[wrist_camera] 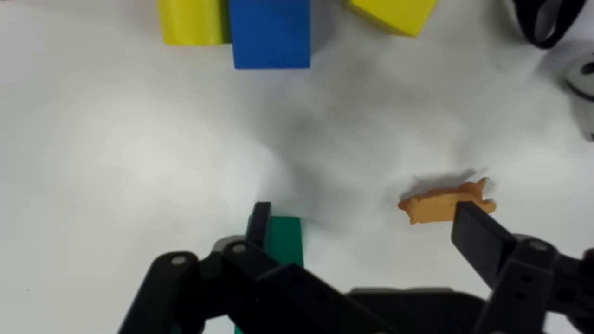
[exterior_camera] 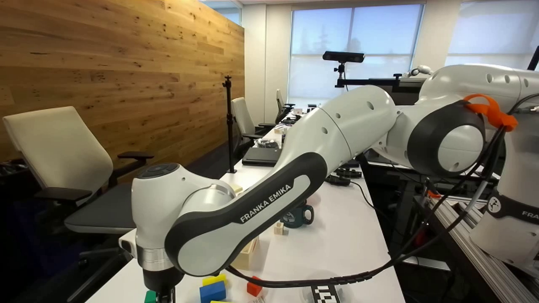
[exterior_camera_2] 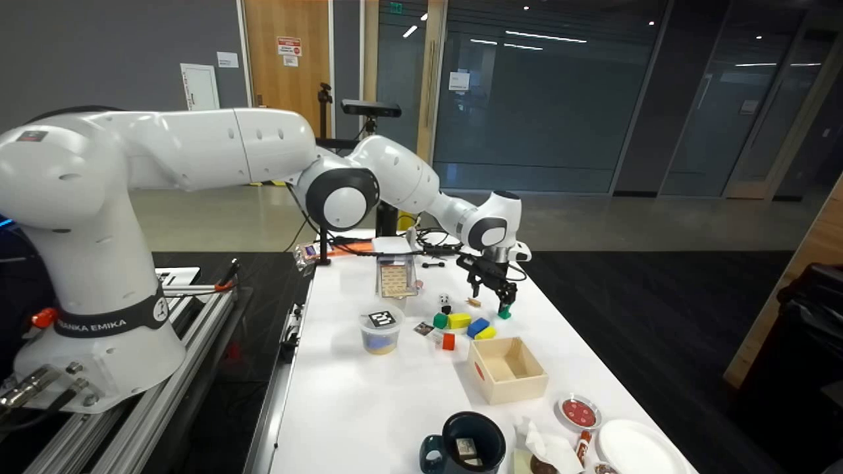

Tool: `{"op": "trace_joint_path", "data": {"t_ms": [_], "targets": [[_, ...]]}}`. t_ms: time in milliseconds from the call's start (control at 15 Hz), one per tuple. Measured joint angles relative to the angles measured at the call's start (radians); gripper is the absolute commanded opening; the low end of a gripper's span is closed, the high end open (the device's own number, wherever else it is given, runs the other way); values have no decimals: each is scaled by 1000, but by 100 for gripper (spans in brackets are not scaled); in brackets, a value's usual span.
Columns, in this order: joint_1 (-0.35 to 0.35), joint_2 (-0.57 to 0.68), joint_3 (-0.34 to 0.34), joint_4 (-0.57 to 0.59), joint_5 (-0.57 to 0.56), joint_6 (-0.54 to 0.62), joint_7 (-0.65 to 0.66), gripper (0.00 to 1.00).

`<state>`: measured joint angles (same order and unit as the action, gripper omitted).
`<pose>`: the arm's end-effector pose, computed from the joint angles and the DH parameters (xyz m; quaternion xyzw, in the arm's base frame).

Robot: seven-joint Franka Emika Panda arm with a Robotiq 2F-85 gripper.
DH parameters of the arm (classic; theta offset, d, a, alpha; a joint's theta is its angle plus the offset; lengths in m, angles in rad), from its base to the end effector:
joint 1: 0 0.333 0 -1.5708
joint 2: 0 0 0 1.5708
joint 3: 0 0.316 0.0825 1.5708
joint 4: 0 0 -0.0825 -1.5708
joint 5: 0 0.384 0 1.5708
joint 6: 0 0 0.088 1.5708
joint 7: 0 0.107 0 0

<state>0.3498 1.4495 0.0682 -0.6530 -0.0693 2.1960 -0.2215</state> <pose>0.7384 0.2929 0.0682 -0.9521 -0.3020 -0.0470 0.0080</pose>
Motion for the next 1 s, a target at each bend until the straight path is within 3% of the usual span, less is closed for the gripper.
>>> {"op": "trace_joint_path", "data": {"t_ms": [467,1000], "targets": [[-46,1,-25,-28,0,46,3,100],[-83,-46,-49,-198,2,254,28,100]]}}
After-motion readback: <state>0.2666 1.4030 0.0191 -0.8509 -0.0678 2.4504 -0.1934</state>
